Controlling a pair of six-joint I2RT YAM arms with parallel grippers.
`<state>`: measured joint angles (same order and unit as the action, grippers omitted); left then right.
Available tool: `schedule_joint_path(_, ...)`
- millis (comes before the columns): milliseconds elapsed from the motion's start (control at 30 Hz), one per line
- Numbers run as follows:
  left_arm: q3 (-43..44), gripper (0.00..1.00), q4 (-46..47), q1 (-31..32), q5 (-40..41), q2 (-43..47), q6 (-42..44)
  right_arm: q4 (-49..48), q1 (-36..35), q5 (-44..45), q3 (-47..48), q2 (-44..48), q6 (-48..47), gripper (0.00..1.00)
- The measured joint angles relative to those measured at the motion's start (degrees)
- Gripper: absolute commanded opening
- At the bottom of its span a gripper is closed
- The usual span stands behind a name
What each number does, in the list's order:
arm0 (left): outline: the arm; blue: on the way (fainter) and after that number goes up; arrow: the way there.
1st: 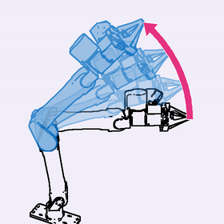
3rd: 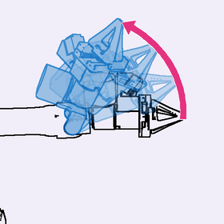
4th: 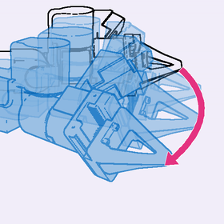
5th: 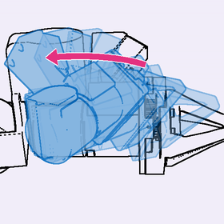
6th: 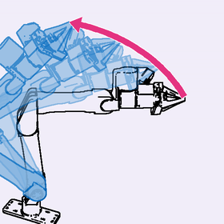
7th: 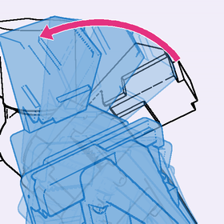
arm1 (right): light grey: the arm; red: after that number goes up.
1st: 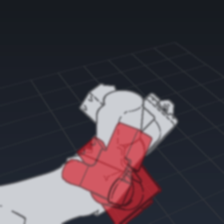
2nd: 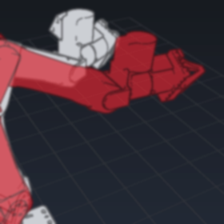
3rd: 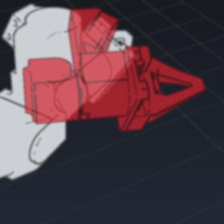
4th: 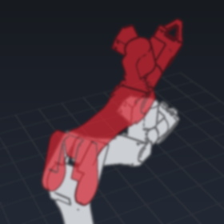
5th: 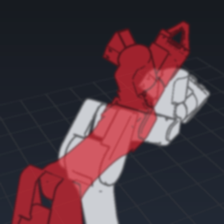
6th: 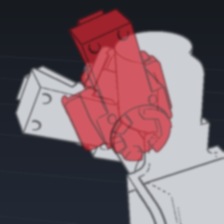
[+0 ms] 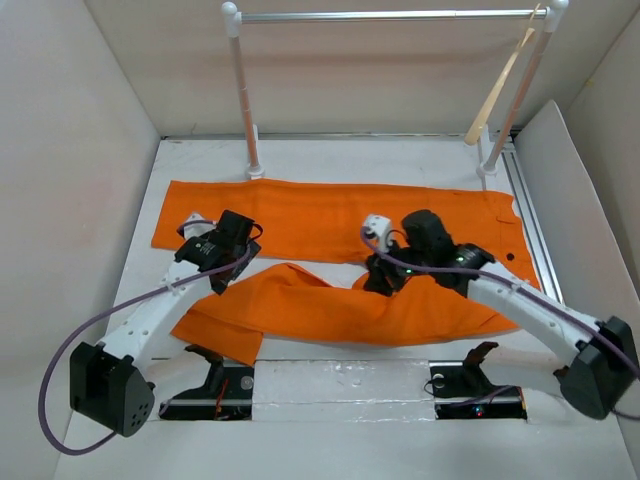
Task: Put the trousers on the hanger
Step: Flatten out the trousers at the center of the board.
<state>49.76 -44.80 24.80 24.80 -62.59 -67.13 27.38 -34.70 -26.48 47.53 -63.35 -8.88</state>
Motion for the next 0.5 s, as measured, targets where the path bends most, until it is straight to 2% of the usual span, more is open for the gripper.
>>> schedule_joint_path(33, -0.02, 0.41, 1.44, -0.59, -0.83, -0.02, 1.01, -1.22, -3.37, 0.22, 1.68, -2.4, -0.15, 0.56)
schedule_joint_path(67, 0.0, 0.27, 3.28, -1.2, -1.49, -0.07, 1.86, -2.34, -6.23, -0.02, 3.82, -5.2, -0.17, 0.56)
schedule_joint_path(100, 0.2, 0.23, 4.57, -1.9, -2.32, -0.31, 3.17, -3.8, -8.37, -0.31, 5.92, -8.37, -0.13, 0.57)
schedule_joint_path(133, 0.46, 0.23, 5.49, -2.64, -3.23, -0.68, 3.89, -5.57, -8.66, -0.55, 6.38, -9.05, -0.11, 0.57)
schedule_joint_path(167, 0.52, 0.26, 6.19, -3.21, -3.96, -1.07, 4.57, -6.34, -10.32, -0.66, 10.32, -15.43, 0.02, 0.57)
schedule_joint_path(200, 0.48, 0.4, 6.84, -4.17, -5.25, -1.38, 5.14, -7.21, -10.51, -0.61, 12.44, -19.08, 0.13, 0.57)
schedule_joint_path(300, -2.97, 0.59, 10.01, -7.04, -8.98, -0.66, 6.62, -8.68, -10.54, -0.11, 17.55, -28.37, 0.09, 0.57)
schedule_joint_path(333, -5.18, 0.73, 11.1, -7.98, -10.51, -0.11, 7.06, -9.11, -10.54, 0.42, 18.03, -30.38, 0.09, 0.57)
schedule_joint_path(367, -7.61, 0.77, 12.0, -8.74, -11.74, 0.5, 7.69, -9.22, -10.71, 1.05, 17.81, -31.54, 0.15, 0.57)
schedule_joint_path(400, -9.73, 0.8, 12.31, -9.25, -13.16, 0.85, 8.09, -9.31, -10.88, 1.66, 16.94, -31.93, 0.2, 0.57)
schedule_joint_path(500, -13.99, 0.77, 13.31, -9.42, -17.44, 0.76, 9.77, -9.97, -11.58, 2.95, 13.14, -31.01, 1.01, 0.57)
